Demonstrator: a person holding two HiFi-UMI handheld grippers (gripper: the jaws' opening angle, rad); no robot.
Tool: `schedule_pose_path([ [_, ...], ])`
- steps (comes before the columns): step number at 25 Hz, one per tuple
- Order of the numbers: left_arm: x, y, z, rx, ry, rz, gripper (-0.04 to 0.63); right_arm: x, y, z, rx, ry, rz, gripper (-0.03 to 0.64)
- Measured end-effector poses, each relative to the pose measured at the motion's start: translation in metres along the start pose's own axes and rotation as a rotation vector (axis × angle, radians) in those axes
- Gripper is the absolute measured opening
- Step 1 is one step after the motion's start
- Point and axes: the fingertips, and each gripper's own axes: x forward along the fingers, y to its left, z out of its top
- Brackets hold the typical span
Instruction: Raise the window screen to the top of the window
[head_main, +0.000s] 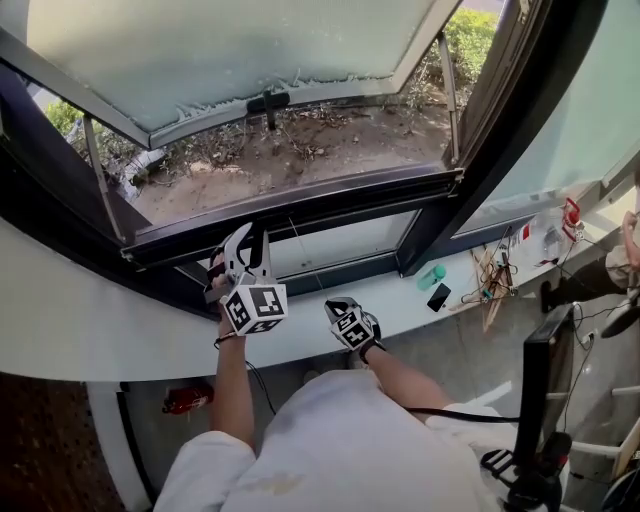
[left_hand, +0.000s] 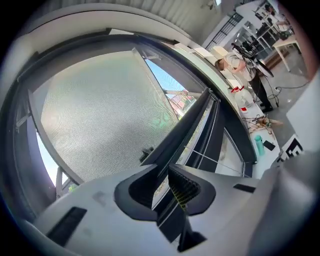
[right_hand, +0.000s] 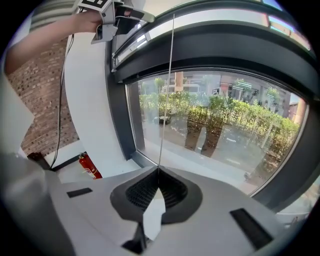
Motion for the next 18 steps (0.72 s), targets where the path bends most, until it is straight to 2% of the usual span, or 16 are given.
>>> schedule_pose_path([
  [5, -0.013, 0.001, 0.0, -0.149, -0.022, 0.01, 0.067, 0.0, 0.005, 0.003, 0.0, -0.018, 0.005, 0.003],
  [10, -0.024, 0.003, -0.009, -0.398, -0.051, 0.013, 0.067, -0.002, 0.007, 0.007, 0.004, -0.035, 0.002, 0.003],
  [12, -0.03, 0.005, -0.01, -0.469, -0.058, 0.018, 0.041, -0.002, 0.007, 0.007, 0.007, -0.037, 0.001, 0.003],
  [18, -0.037, -0.003, -0.017, -0.557, -0.061, 0.013, 0.012, -0.005, 0.006, 0.01, 0.018, -0.038, 0.001, 0.003],
])
